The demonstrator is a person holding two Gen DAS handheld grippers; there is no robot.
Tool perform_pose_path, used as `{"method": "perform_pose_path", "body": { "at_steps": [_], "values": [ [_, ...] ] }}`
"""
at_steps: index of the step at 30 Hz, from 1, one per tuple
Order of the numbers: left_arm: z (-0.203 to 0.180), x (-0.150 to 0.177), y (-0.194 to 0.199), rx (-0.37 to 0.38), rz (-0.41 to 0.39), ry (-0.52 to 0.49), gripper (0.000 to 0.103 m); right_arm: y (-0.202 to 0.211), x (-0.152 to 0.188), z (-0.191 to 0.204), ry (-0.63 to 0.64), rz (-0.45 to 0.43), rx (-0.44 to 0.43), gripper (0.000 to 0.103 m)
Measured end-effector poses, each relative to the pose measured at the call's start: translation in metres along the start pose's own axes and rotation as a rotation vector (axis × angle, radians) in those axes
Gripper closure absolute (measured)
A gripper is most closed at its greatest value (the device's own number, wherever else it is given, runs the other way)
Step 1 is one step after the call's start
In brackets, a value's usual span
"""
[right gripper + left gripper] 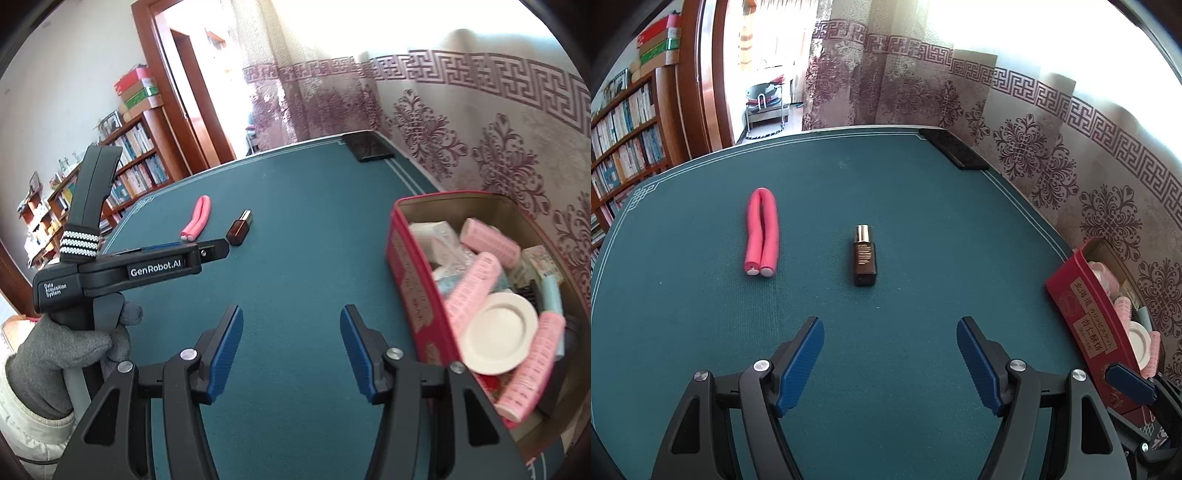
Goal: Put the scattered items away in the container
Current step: 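Withdraw both grippers from the tin toward the foam curler and bottle, then grasp pink foam curler with left gripper while right gripper grasps brown serum bottle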
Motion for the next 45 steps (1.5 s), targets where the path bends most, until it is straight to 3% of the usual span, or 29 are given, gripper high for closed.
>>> {"method": "perform_pose_path", "body": {
  "at_steps": [19, 38, 42, 45],
  "values": [
    [0.116, -0.036, -0.026, -0.143, -0.01, 0.122, 0.027, -0.061, -0.004, 0.037, 0.002, 0.119, -0.05, 0.044],
    [0.132, -0.067, -0.085, -0.196, 0.007, 0.063, 0.028, -0.101, -0.038, 0.054, -0.001, 0.111, -0.039, 0.039],
    [0.131, -0.066, -0.086, -0.195, -0.025, 0.017, 0.063, -0.111, -0.044, 0.063, 0.014, 0.11, -0.037, 0.039],
    [0.134, -0.066, -0.084, -0.185, -0.031, 0.032, 0.067, -0.122, -0.051, 0.068, 0.022, 0.109, -0.033, 0.039]
  ]
}}
Point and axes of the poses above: each gripper's, at about its wrist camera, not at the fingertips, and y roughly against the way its jaws point, z to its left, x to its underside, the point moved 10 cm from there along -y, roughly the way its jaws point, and after that the axes turned 3 degrees about x, right-handed, at the moved point
